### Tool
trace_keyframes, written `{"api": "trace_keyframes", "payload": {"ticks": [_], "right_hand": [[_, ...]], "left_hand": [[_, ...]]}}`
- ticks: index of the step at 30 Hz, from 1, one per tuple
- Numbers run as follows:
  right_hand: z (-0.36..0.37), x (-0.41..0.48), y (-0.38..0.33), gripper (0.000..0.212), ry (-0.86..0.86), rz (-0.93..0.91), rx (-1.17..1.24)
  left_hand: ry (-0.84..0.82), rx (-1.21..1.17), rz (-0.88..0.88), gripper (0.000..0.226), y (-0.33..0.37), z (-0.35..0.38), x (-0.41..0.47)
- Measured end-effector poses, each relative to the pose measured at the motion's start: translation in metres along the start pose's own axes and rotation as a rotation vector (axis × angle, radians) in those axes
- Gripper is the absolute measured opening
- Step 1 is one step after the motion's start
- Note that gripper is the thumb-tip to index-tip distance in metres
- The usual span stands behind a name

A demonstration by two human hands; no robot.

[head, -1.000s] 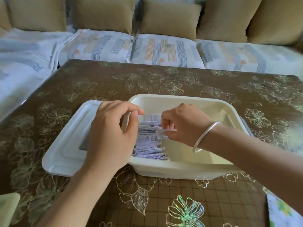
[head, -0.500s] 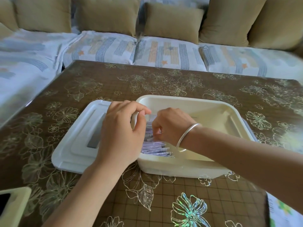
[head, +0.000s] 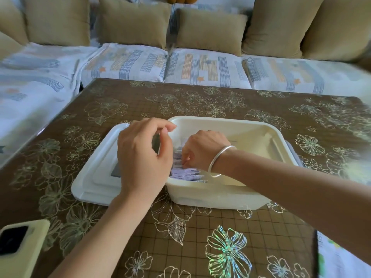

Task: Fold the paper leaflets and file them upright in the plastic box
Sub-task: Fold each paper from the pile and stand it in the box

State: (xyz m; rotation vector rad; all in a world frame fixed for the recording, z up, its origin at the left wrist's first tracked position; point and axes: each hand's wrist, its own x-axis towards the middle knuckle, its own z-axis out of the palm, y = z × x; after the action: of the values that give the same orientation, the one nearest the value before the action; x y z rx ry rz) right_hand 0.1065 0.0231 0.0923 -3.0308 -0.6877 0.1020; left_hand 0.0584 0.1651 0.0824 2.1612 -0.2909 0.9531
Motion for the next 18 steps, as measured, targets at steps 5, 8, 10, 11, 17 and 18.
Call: {"api": "trace_keyframes", "payload": {"ticks": [5,8,10,11,17,18], "right_hand": [[-0.011,-0.008,0.005,0.012,0.028,0.01,0.119],[-0.033,-0.039,0.018,0.011,0.177,0.066,0.365],[-0.041,-0.077,0.029,0.01,0.389,0.125,0.489],[-0.04,-0.105,0.035,0.01,0.532,0.177,0.527],[0.046,-0.247,0.072,0.027,0.752,0.664,0.114],[0.064,-0.272,0.078,0.04,0.554,0.744,0.097]], "left_hand": [[0.065,-0.05,0.005,0.018,0.017,-0.011,-0.001],[0.041,-0.052,0.059,0.018,0.039,-0.016,-0.008],[0.001,-0.069,0.099,0.018,0.055,-0.014,-0.021],[-0.019,-0.095,0.116,0.018,0.065,-0.011,-0.033],[-0.2,-0.228,0.049,0.016,0.106,0.016,-0.113],[-0.248,-0.241,0.042,0.017,0.115,0.021,-0.129]]}}
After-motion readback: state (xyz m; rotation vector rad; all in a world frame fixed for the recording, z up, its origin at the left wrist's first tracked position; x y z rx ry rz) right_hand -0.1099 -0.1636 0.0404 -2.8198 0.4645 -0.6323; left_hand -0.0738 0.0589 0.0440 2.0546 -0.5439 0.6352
